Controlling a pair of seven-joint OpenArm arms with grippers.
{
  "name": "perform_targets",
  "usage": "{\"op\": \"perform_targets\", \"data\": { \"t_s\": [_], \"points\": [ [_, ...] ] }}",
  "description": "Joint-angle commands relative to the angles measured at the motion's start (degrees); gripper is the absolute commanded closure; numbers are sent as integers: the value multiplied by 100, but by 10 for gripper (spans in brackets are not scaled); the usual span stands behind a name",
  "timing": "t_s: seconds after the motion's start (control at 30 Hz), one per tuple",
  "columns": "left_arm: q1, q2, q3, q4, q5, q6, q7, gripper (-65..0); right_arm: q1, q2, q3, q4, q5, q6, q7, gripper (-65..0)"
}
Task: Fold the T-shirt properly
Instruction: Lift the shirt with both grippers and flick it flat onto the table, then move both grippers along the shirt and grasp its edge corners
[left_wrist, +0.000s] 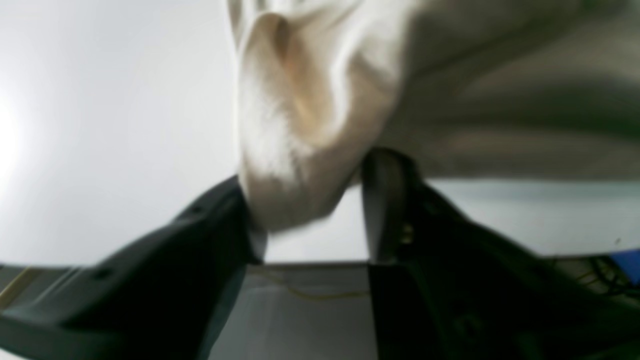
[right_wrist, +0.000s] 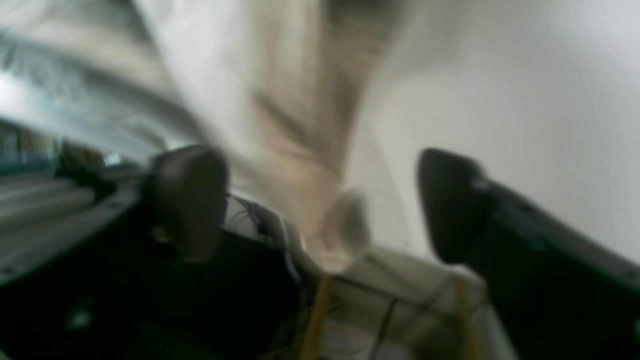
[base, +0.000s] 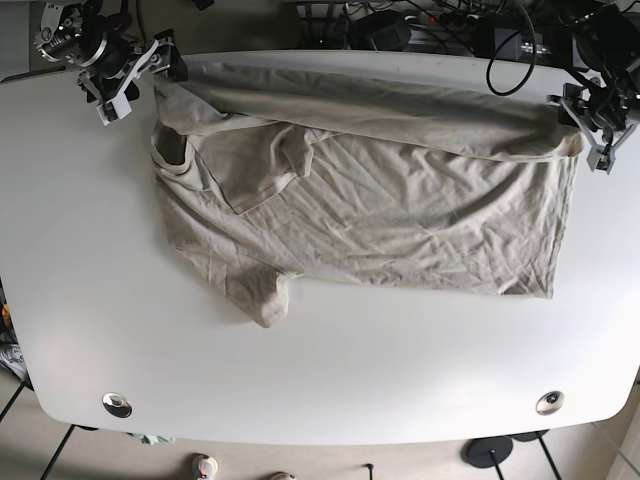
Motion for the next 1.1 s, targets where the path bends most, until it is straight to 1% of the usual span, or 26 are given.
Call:
{"op": "perform_targets", "data": {
  "t_s": [0.03, 0.07, 0.1, 0.2, 0.27, 0.3, 0.4, 0.43, 0.5, 0.57, 0.6, 0.7, 0.8, 0.87, 0.93, 1.0, 1.03, 1.1],
  "points": [
    [-38, -138, -46, 529, -86, 12, 43, -372, -40, -134, 350, 227, 274, 38, 75, -650],
    [-38, -120, -143, 775, -86, 12, 52, -372, -14, -240, 658, 227, 459, 38, 39, -650],
    [-38, -120, -239, 872, -86, 12, 52, -372, 13, -257, 781, 227, 573, 38, -4, -650],
    [-55, -138, -661, 986, -86, 12, 52, -372, 21, -204, 992, 227, 1118, 38, -57, -650],
    [-117, -129, -846, 986, -86, 12, 52, -372, 56, -72, 1009, 227, 1435, 38, -57, -650],
    [-222, -120, -837, 986, -86, 12, 52, -372, 153, -11, 948, 218, 1523, 38, -66, -650],
    [-486, -111, -802, 951, -69, 12, 35, -372, 602, 33, 807, 174, 1487, 38, -75, -650],
    [-609, -111, -688, 942, -33, 12, 17, -372, 804, 42, 746, 69, 1479, 38, -75, -650],
    [-996, -103, -336, 934, -33, 12, 17, -372, 1454, 139, 587, -283, 1241, 38, -75, -650],
    [-1339, -23, -116, 934, -42, 12, -9, -372, 2008, 200, 359, -626, 951, -36, -75, -650],
    [-1514, 38, -2, 934, -33, 12, -106, -372, 2298, 218, 244, -837, 767, -63, -75, -650],
    [-1752, 91, 455, 934, -25, 12, -634, -372, 3204, 200, -19, -1470, 98, -63, -75, -650],
    [-1919, 91, 956, 934, -25, 12, -1214, -372, 4048, 182, -54, -2331, -473, -10, -48, -650],
    [-1928, 91, 1167, 916, -25, 412, -1539, -372, 4514, 182, -54, -2964, -658, -1, -13, -650],
    [-2095, 91, 1317, 652, -25, 684, -1768, -372, 4874, 182, -142, -3588, -790, -1, 242, -650],
    [-2262, 91, 1299, 283, -25, 693, -1829, -372, 5015, 218, -406, -4028, -807, -10, 435, -650],
    [-2358, 91, 1299, 98, -25, 702, -1829, -372, 5032, 191, -450, -4186, -842, -28, 602, -650],
    [-2420, 82, 1299, -130, -33, 702, -1847, -372, 5032, 174, -485, -4503, -842, -28, 743, -650]
  ]
}}
